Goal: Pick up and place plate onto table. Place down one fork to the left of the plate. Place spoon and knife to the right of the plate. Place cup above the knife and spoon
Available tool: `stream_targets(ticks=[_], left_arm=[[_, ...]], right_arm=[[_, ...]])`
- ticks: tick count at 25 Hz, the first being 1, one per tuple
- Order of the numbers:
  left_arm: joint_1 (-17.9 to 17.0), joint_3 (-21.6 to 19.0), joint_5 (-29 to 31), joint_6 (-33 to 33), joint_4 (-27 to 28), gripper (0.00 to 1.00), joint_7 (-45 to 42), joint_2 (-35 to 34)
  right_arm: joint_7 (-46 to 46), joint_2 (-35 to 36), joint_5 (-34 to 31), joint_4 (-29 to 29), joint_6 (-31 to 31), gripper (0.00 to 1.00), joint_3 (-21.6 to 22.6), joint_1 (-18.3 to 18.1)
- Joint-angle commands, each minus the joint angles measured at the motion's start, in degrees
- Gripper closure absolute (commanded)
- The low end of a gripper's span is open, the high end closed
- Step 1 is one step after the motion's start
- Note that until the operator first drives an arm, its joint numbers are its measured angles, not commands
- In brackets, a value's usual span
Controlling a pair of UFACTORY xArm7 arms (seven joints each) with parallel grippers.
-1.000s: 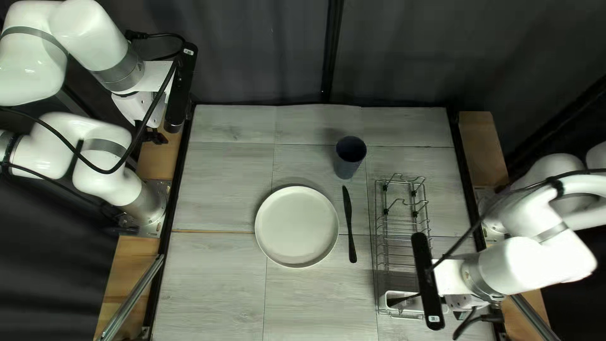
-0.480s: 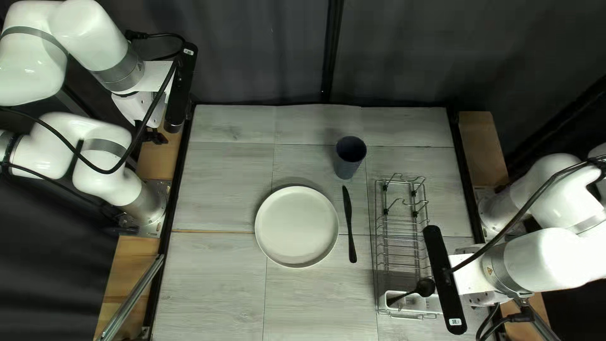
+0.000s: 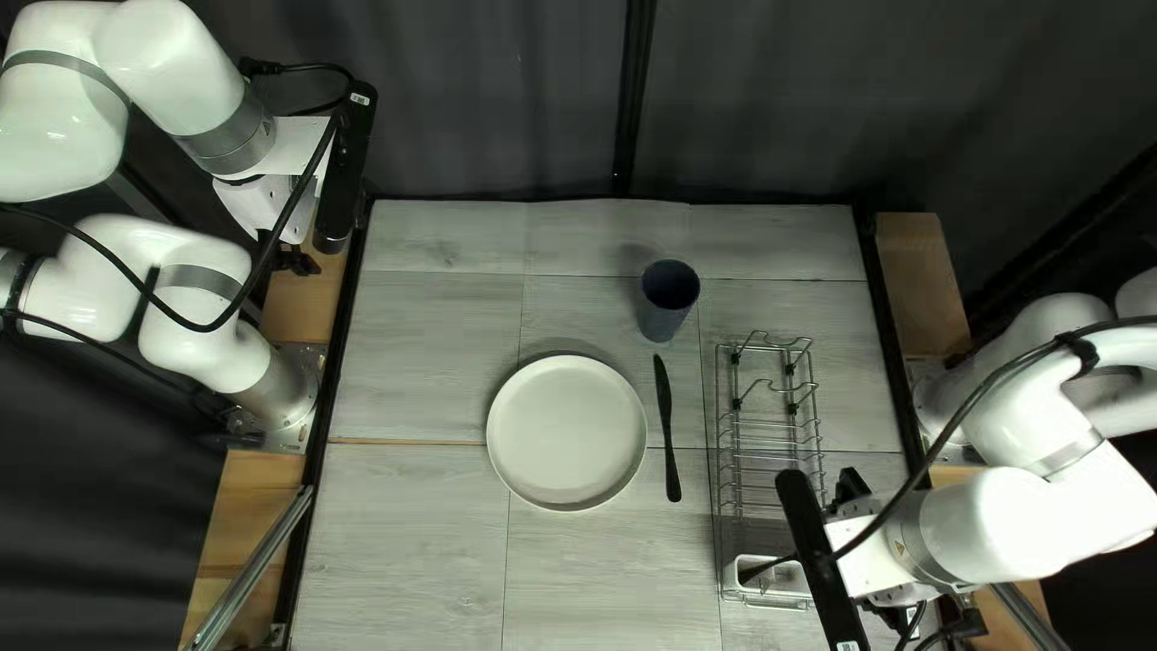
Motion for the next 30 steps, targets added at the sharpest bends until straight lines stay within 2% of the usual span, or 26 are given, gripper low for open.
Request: stream_targets(ticks=[1, 14, 15, 16, 17, 19, 23, 24, 26, 30], left_arm=[[0.0, 0.0, 0.0, 0.0, 0.0, 0.00, 0.0, 0.0], [0.0, 0.0, 0.0, 0.0, 0.0, 0.00, 0.0, 0.0], [0.0, 0.0, 0.0, 0.0, 0.0, 0.00, 0.0, 0.0], [0.0, 0.0, 0.0, 0.0, 0.0, 0.00, 0.0, 0.0], [0.0, 0.0, 0.0, 0.0, 0.0, 0.00, 0.0, 0.0], [0.0, 0.0, 0.0, 0.0, 0.0, 0.00, 0.0, 0.0], [0.0, 0.0, 0.0, 0.0, 0.0, 0.00, 0.0, 0.0], [0.0, 0.0, 0.0, 0.0, 0.0, 0.00, 0.0, 0.0], [0.0, 0.0, 0.0, 0.0, 0.0, 0.00, 0.0, 0.0], [0.0, 0.0, 0.0, 0.0, 0.0, 0.00, 0.0, 0.0]], right_arm=[[2.4, 0.1, -0.2, -2.2, -3.1, 0.00, 1.2, -0.5], [2.1, 3.9, -1.4, -2.6, -7.5, 0.02, 1.2, -2.4], [2.0, 4.0, -1.5, -2.4, -7.3, 0.23, 1.1, -2.5], [1.9, 3.9, -1.4, -2.4, -7.1, 0.40, 0.9, -2.5], [1.9, 3.8, -1.3, -2.4, -6.9, 0.96, 0.9, -2.5], [1.9, 2.9, -0.8, -2.6, -6.1, 1.00, 0.6, -2.2], [2.3, 2.3, -0.7, -2.3, -5.3, 0.95, 0.6, -2.1], [2.4, 2.4, -0.9, -2.0, -5.1, 0.33, 0.7, -2.2], [2.4, 2.4, -0.9, -2.0, -5.0, 0.00, 0.7, -2.2], [2.4, 2.3, -0.8, -1.9, -4.9, 0.00, 0.7, -2.1]])
